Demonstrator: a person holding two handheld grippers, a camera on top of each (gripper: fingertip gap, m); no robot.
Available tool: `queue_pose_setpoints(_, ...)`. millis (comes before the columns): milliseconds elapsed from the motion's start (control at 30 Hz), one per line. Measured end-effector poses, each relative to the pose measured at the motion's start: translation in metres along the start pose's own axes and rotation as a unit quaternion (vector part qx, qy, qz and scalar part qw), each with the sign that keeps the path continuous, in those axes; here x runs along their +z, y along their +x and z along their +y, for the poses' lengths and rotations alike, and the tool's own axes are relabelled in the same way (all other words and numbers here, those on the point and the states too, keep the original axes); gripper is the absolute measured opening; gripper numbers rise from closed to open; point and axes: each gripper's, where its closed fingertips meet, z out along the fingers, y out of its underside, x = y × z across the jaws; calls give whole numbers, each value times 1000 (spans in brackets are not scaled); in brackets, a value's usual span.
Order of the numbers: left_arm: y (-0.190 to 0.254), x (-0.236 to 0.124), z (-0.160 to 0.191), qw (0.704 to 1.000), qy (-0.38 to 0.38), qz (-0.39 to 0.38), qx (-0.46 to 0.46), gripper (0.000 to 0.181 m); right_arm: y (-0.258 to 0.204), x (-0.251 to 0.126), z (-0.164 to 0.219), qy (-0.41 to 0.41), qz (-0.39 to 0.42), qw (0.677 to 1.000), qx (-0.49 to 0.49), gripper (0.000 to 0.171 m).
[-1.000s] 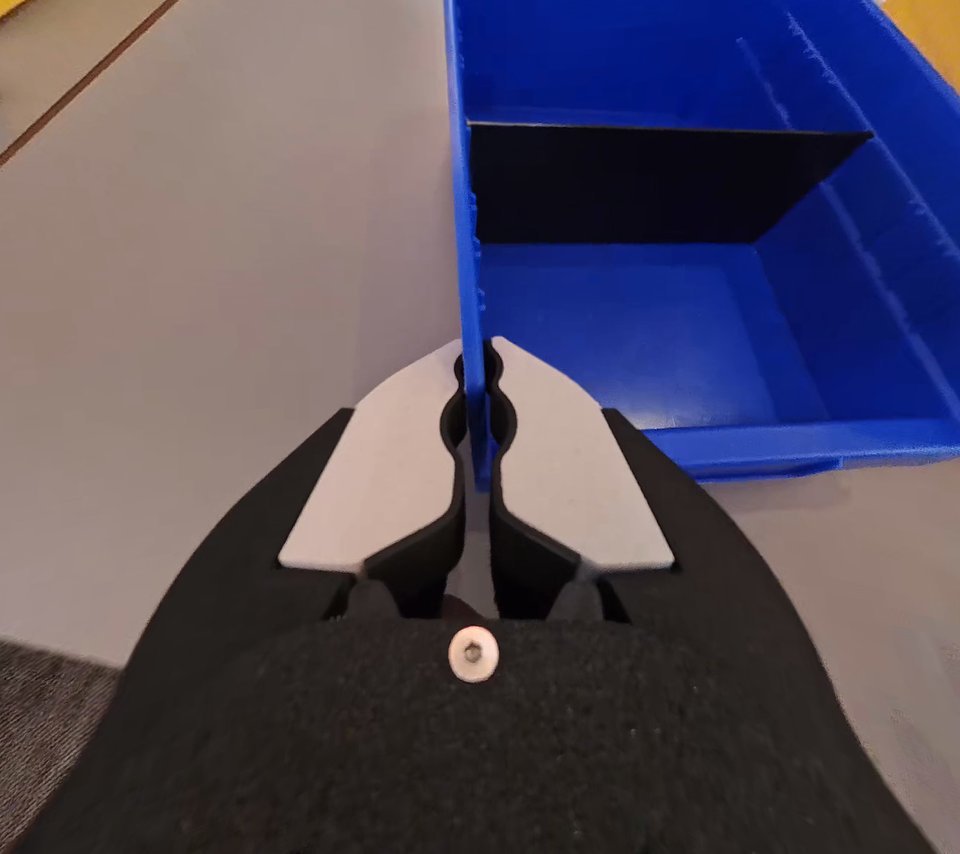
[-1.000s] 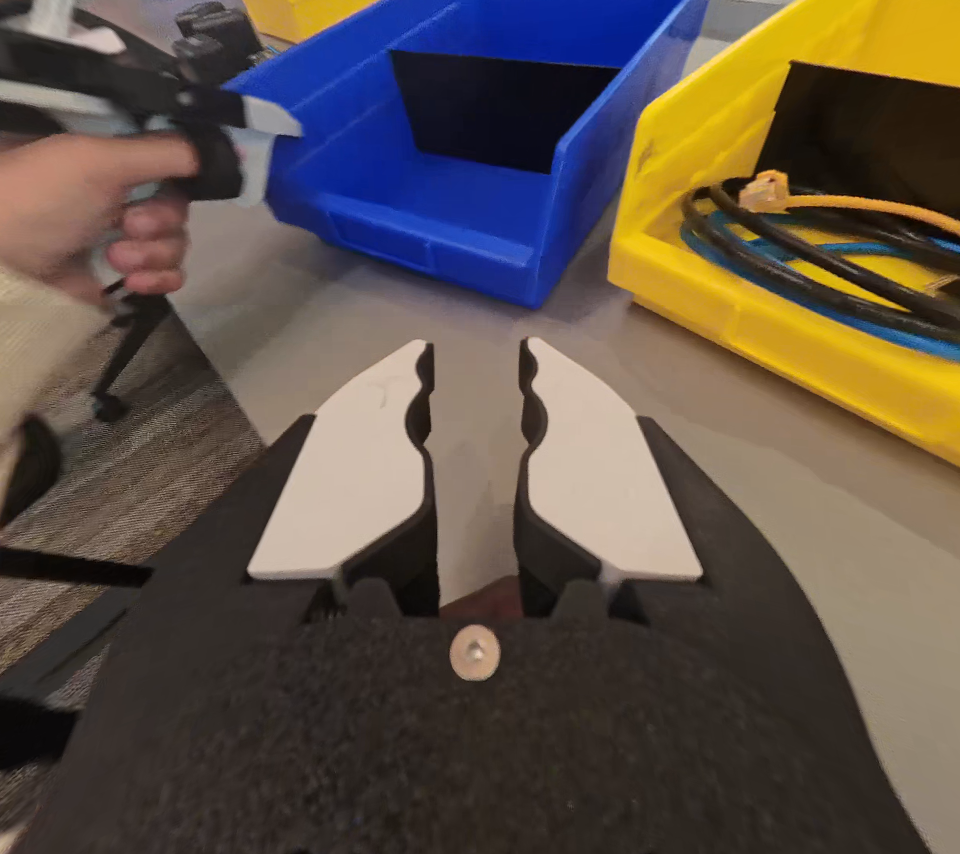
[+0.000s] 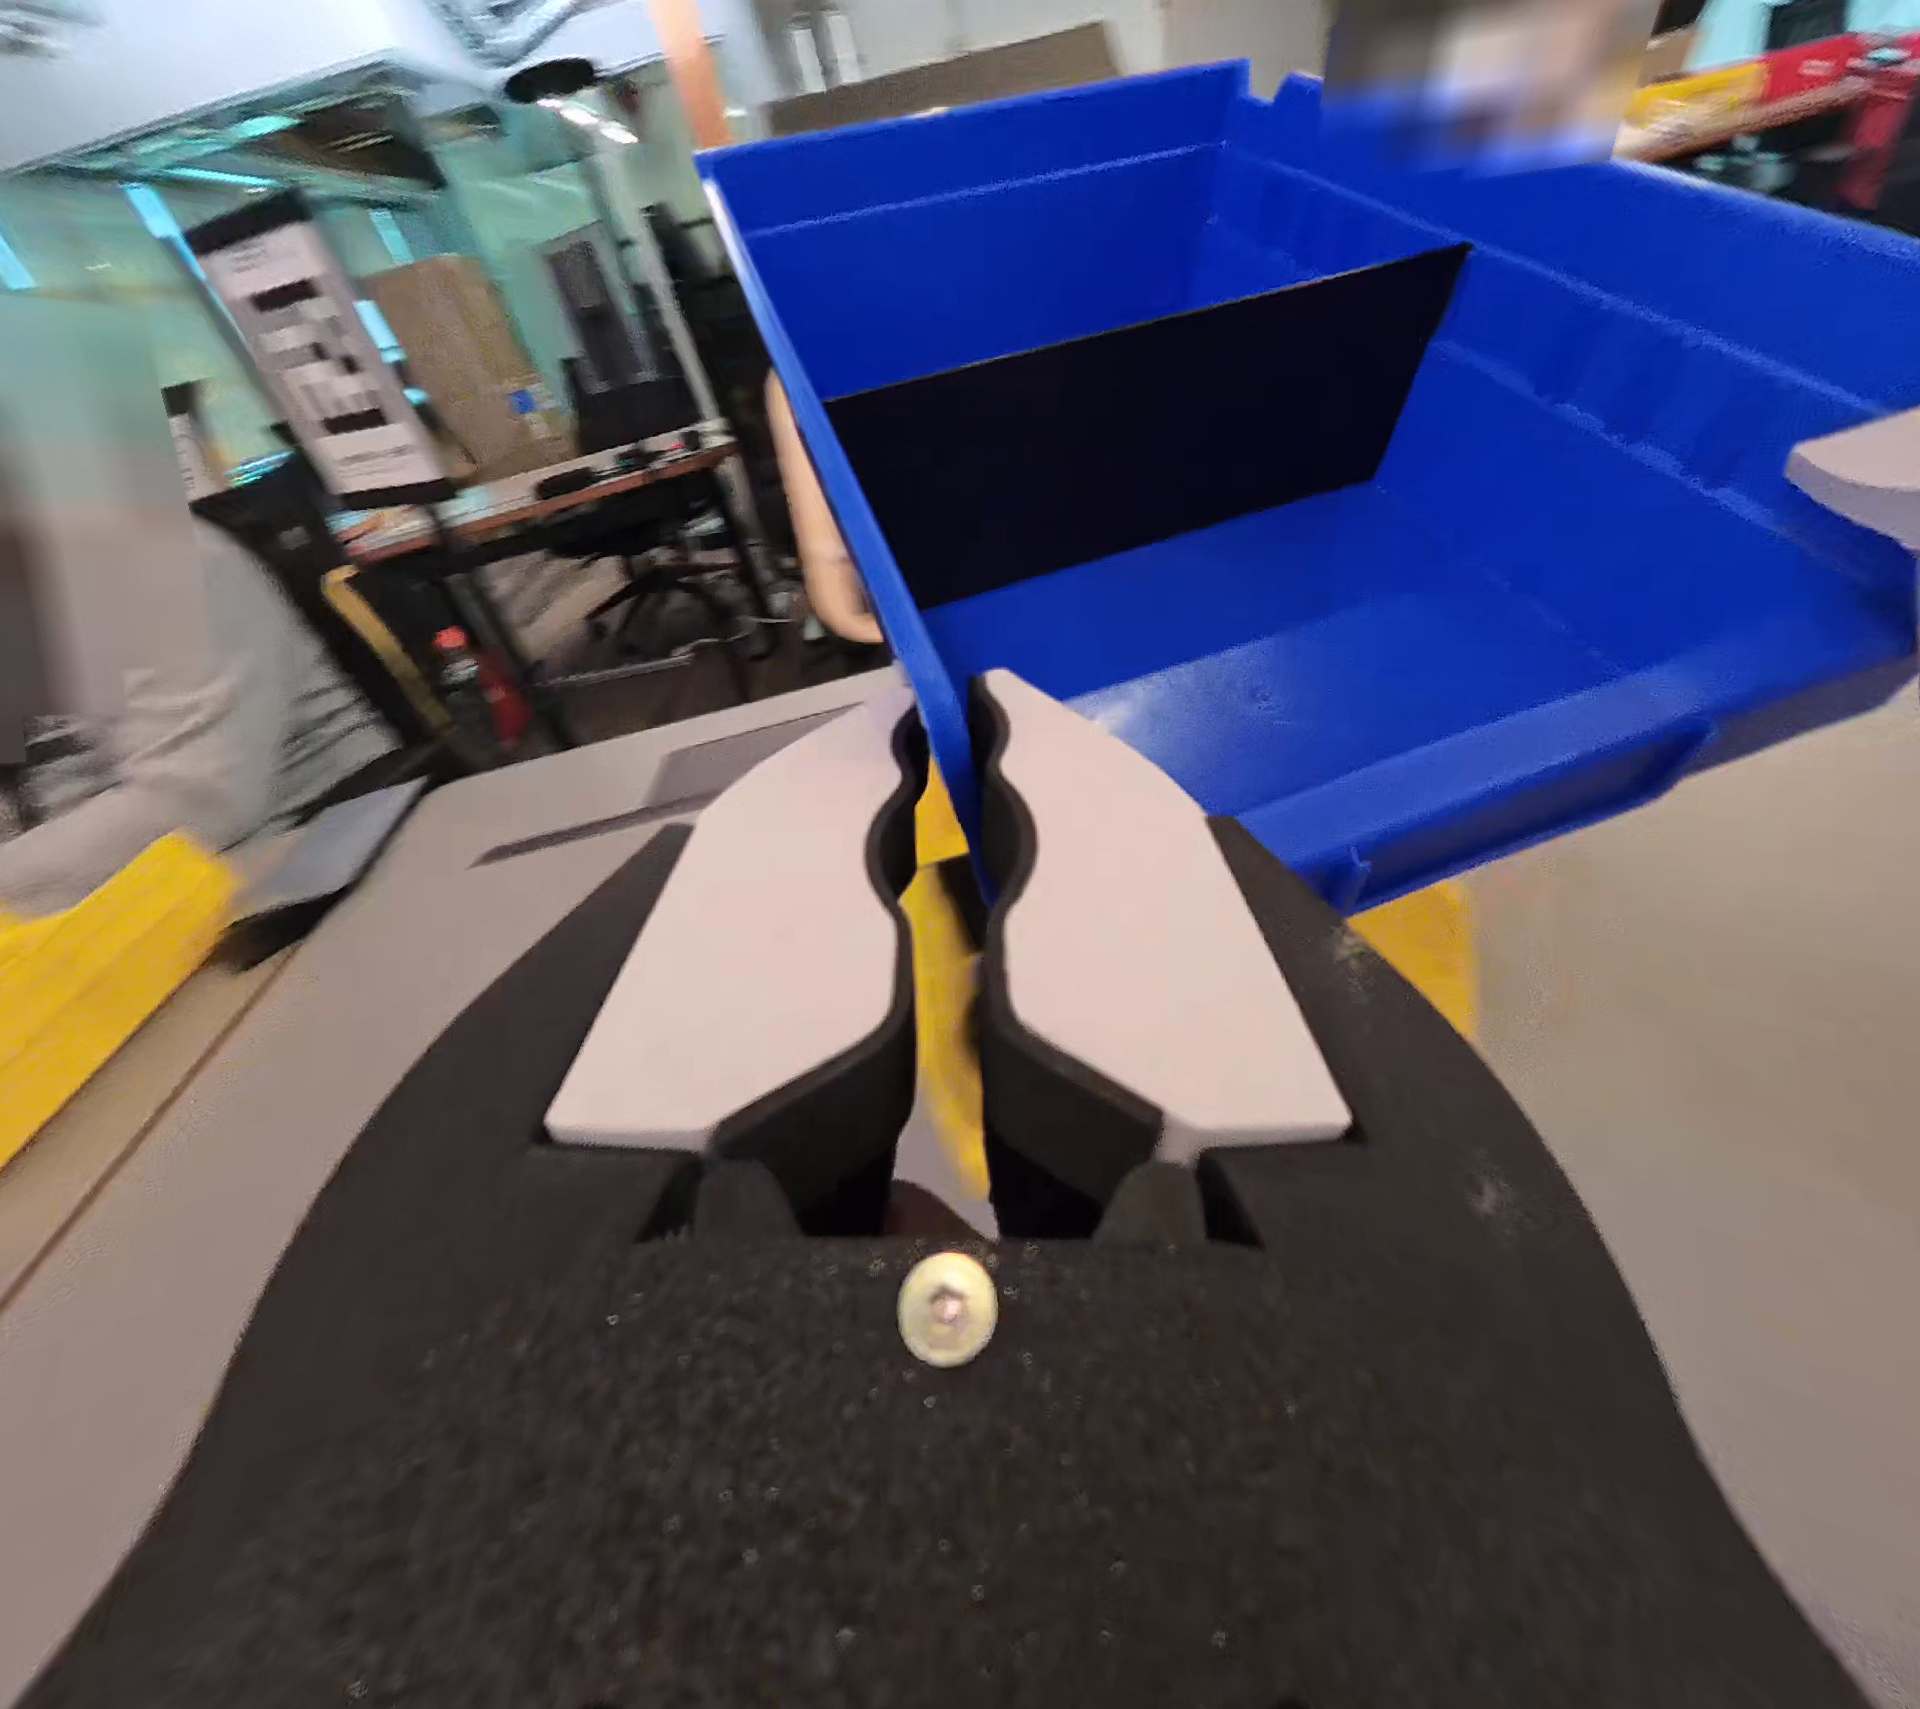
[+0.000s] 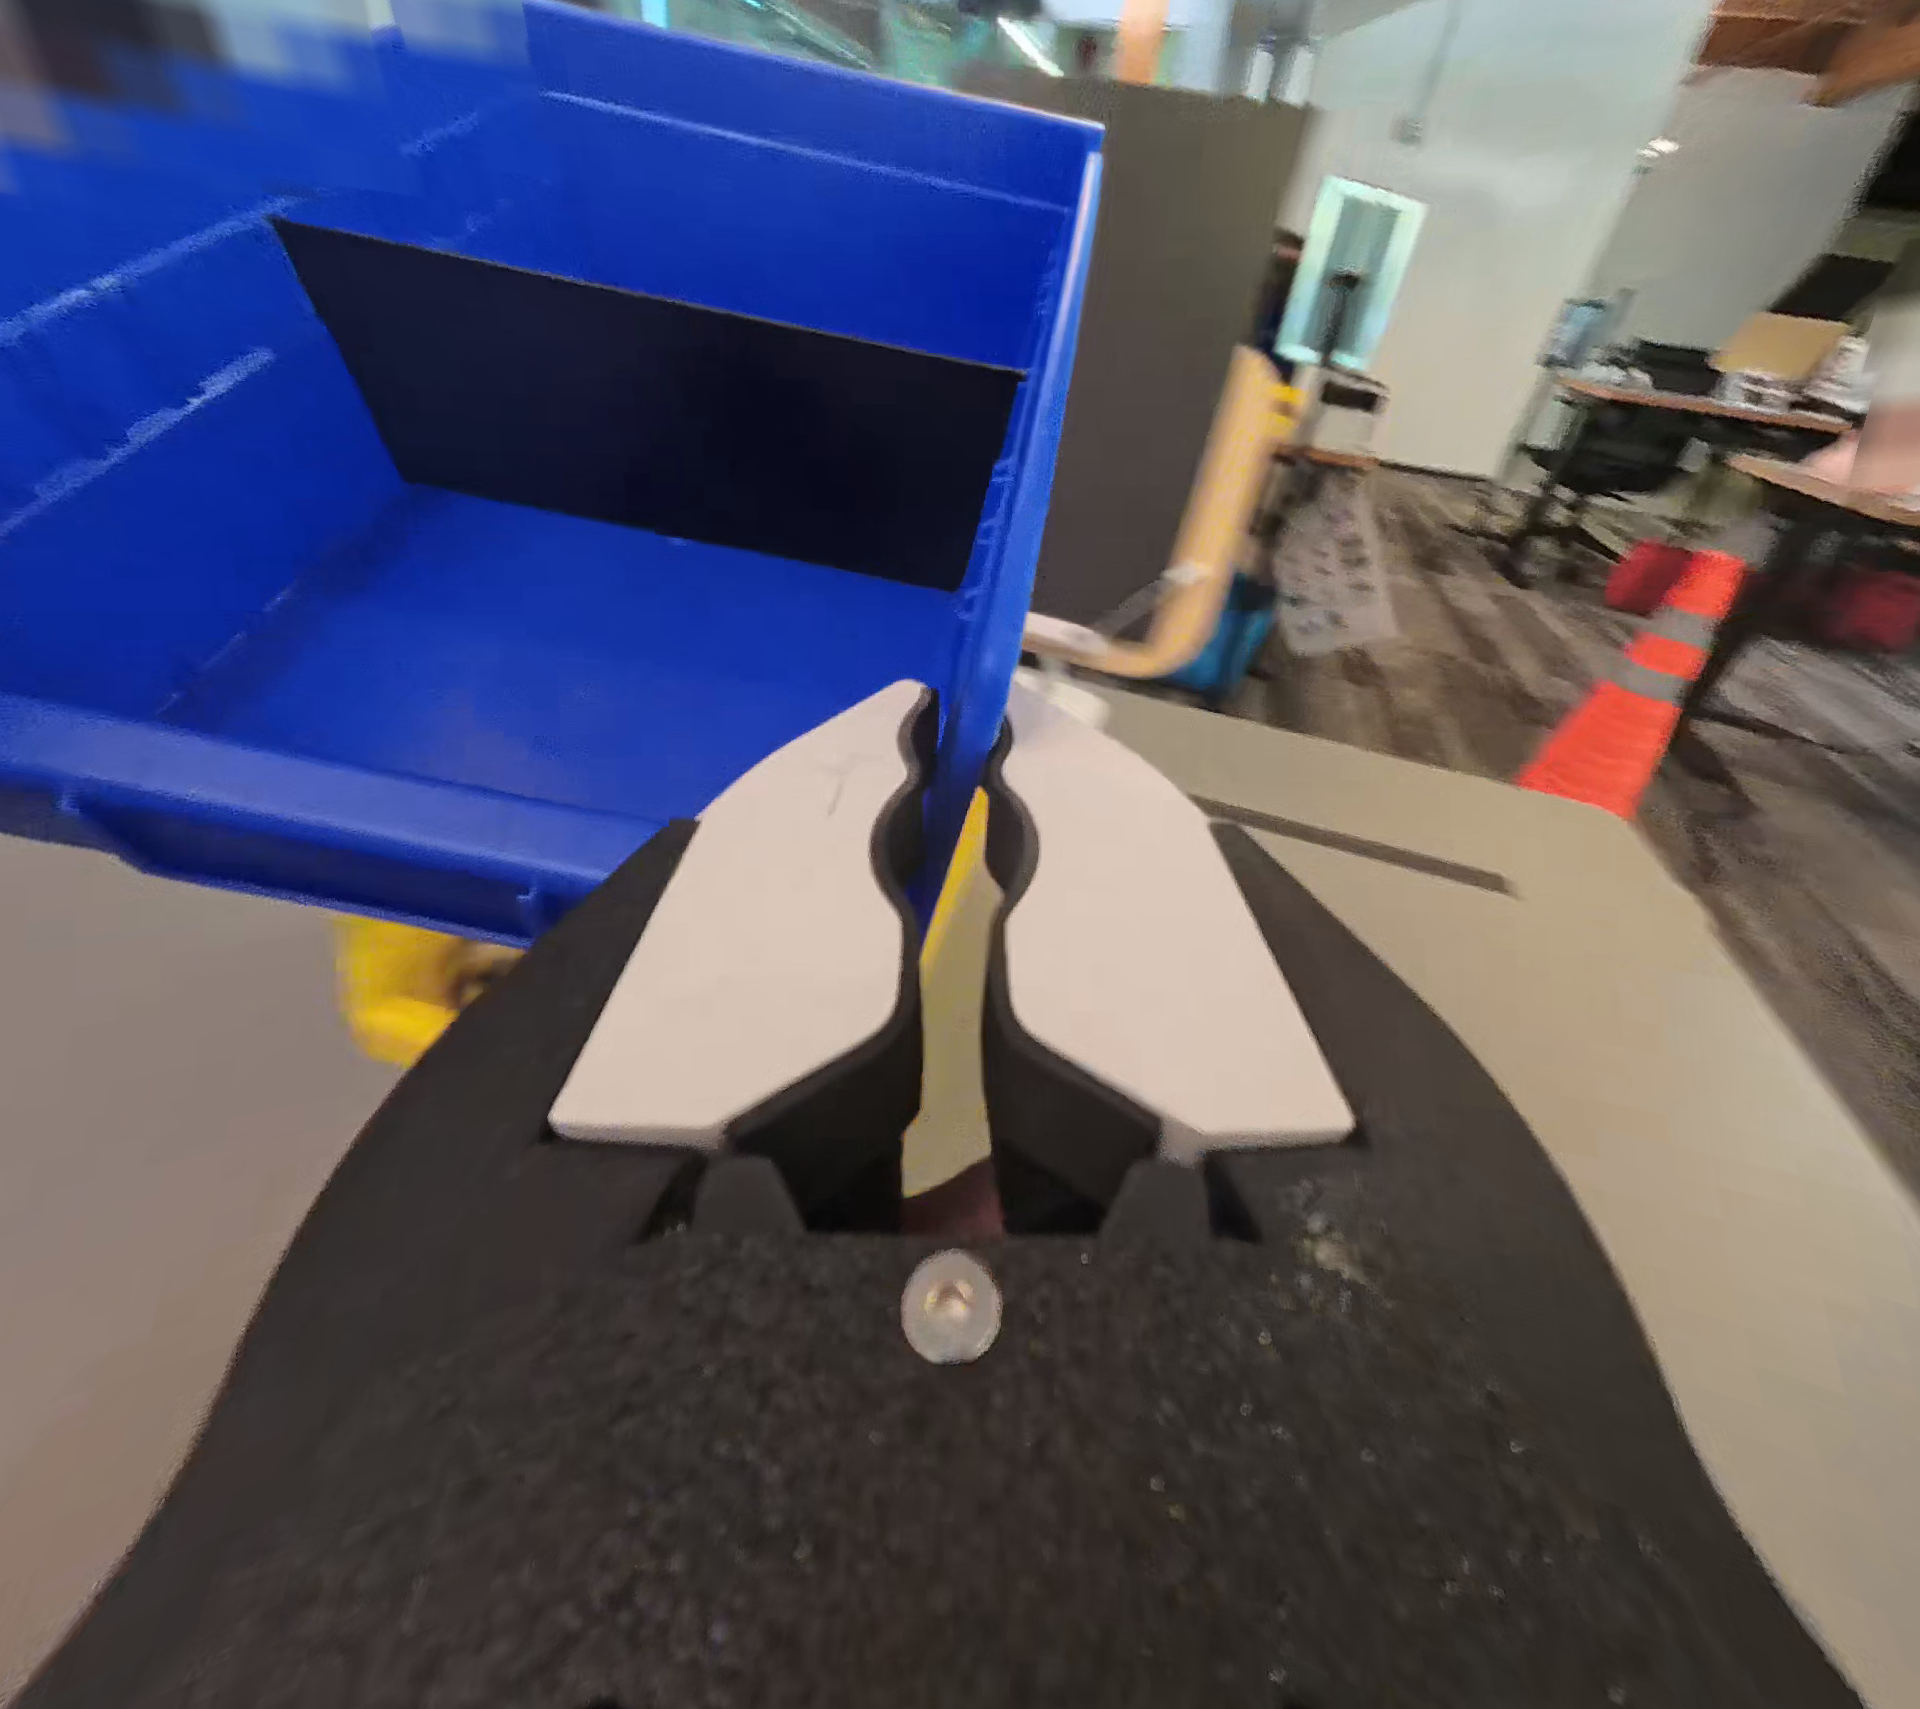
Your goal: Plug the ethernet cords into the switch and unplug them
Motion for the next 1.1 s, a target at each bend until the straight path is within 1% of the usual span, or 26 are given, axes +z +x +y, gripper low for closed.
queue_pose_setpoints(67,70,38,-6,999,-11,47,8,7,76,-6,20,-37,55,998,-3,6)
queue_pose_setpoints(133,144,74,1,996,-25,90,7,6,148,-19,54,-74,103,992,6,6)
queue_pose_setpoints(233,249,115,37,991,-59,121,18,6,236,-43,120,-120,166,979,12,5)
queue_pose_setpoints(300,297,126,63,987,-93,130,9,5,270,-51,166,-158,175,971,44,5)
queue_pose_setpoints(333,311,130,74,985,-113,134,-5,5,280,-51,184,-175,169,968,67,5)
queue_pose_setpoints(400,326,135,93,979,-144,145,-30,5,289,-47,204,-204,152,964,76,4)
queue_pose_setpoints(467,331,141,110,972,-161,165,-47,6,290,-41,217,-219,143,962,76,4)
queue_pose_setpoints(533,330,144,129,964,-187,183,-54,7,285,-34,227,-202,145,964,89,3)
queue_pose_setpoints(567,331,143,140,957,-204,196,-56,8,284,-34,237,-221,149,961,77,4)
queue_pose_setpoints(600,332,142,144,955,-204,207,-58,9,283,-34,242,-231,150,960,54,4)
queue_pose_setpoints(633,331,140,144,955,-195,216,-54,10,282,-34,242,-231,145,961,48,5)
queue_pose_setpoints(767,332,132,141,950,-182,250,-35,14,281,-36,242,-235,142,952,137,3)
queue_pose_setpoints(800,330,126,133,949,-167,264,-31,18,284,-38,239,-232,153,949,145,9)
queue_pose_setpoints(833,322,119,119,953,-133,270,-28,19,290,-42,231,-220,169,951,139,19)
queue_pose_setpoints(867,309,110,102,957,-92,274,-29,19,296,-47,219,-202,186,954,124,29)
queue_pose_setpoints(900,295,99,87,957,-61,284,-31,20,302,-53,202,-178,205,957,103,35)
queue_pose_setpoints(967,257,81,73,956,-45,290,-29,33,302,-64,166,-125,225,966,36,39)
queue_pose_setpoints(1033,206,68,71,961,-42,270,-36,40,283,-64,138,-95,214,972,-21,40)
queue_pose_setpoints(1100,145,57,78,970,-40,232,-55,43,249,-53,123,-90,178,979,-41,49)
